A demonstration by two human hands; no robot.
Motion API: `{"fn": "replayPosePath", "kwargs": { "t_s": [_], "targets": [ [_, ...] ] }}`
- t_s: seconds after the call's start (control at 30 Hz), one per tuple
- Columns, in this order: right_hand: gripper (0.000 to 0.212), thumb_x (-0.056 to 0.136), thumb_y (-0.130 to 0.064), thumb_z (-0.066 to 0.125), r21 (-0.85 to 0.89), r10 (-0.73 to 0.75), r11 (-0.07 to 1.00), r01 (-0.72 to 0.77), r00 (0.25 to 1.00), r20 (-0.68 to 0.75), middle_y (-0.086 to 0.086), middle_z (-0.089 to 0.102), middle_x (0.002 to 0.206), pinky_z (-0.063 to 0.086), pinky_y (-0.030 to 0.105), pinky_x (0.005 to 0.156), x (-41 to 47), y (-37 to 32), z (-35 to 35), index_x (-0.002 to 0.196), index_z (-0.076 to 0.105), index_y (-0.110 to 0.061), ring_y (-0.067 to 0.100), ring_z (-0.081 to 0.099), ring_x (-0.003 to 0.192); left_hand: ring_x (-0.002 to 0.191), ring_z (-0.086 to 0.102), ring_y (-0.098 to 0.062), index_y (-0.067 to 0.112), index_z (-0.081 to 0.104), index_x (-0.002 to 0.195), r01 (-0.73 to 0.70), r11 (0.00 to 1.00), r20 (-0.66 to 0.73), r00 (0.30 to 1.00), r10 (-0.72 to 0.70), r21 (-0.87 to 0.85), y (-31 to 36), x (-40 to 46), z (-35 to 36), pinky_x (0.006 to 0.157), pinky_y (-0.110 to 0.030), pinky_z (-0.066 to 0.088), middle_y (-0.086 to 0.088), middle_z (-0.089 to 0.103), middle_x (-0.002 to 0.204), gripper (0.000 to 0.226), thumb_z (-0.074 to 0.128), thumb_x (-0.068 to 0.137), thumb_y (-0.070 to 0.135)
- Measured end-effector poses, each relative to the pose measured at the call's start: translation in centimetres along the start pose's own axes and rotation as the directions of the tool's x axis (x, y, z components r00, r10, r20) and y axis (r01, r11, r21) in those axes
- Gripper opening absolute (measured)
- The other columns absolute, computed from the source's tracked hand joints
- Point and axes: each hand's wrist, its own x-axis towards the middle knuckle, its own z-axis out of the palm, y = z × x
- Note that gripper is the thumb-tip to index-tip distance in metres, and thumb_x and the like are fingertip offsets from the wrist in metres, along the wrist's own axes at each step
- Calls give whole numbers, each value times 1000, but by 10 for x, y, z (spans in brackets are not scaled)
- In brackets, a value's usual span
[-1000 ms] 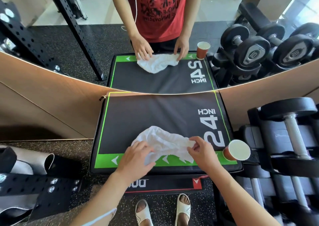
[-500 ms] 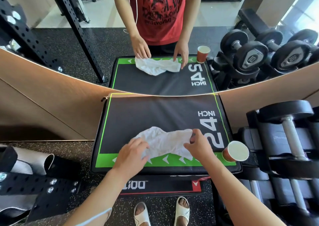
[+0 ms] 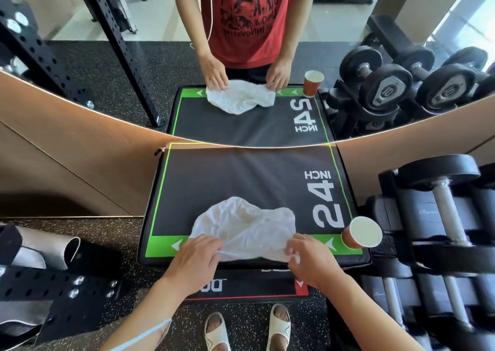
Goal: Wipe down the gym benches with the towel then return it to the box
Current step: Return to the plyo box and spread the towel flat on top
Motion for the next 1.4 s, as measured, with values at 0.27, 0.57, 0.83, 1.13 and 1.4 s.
{"fn": "replayPosePath", "kwargs": {
  "t_s": [0.27,0.57,0.83,1.13,1.4],
  "targets": [
    [7,92,-25,66,130,117,988,-83,951,-285,-8,58,101,56,36,73,35,-6,-37,99,67,-23,17,61,86,108,59,-25,19,66,121,119,989,-93,989,-111,86,10,46,-20,83,-43,52,2,62,118,24,62,97,23],
    [22,91,-4,56,136,125,985,-105,980,-153,0,55,97,46,33,73,93,-19,-27,104,72,-14,33,65,96,111,58,-24,24,59,121,204,965,-42,979,-200,167,-4,85,-20,80,-42,52,2,54,115,19,50,104,21],
    [32,92,-3,67,323,132,940,105,764,-632,-3,53,129,52,25,82,108,-20,-67,123,65,-13,10,56,101,110,61,-32,12,65,126,220,952,-415,862,-291,-211,-15,138,-67,89,-43,52,-7,62,124,29,60,98,9],
    [24,92,-9,69,184,14,982,46,950,-313,-4,58,125,51,34,97,69,-1,-26,114,71,-17,19,57,116,114,58,-26,16,68,116,57,998,-107,993,-55,17,4,87,-34,86,-45,53,1,60,123,24,63,94,14],
    [33,80,-3,64,89,-90,991,99,990,-108,-9,55,111,47,25,88,21,16,1,108,68,-19,16,52,109,105,50,-6,33,59,109,31,999,116,993,-32,10,1,12,7,87,-28,46,18,48,108,22,60,90,44]
  ]
}}
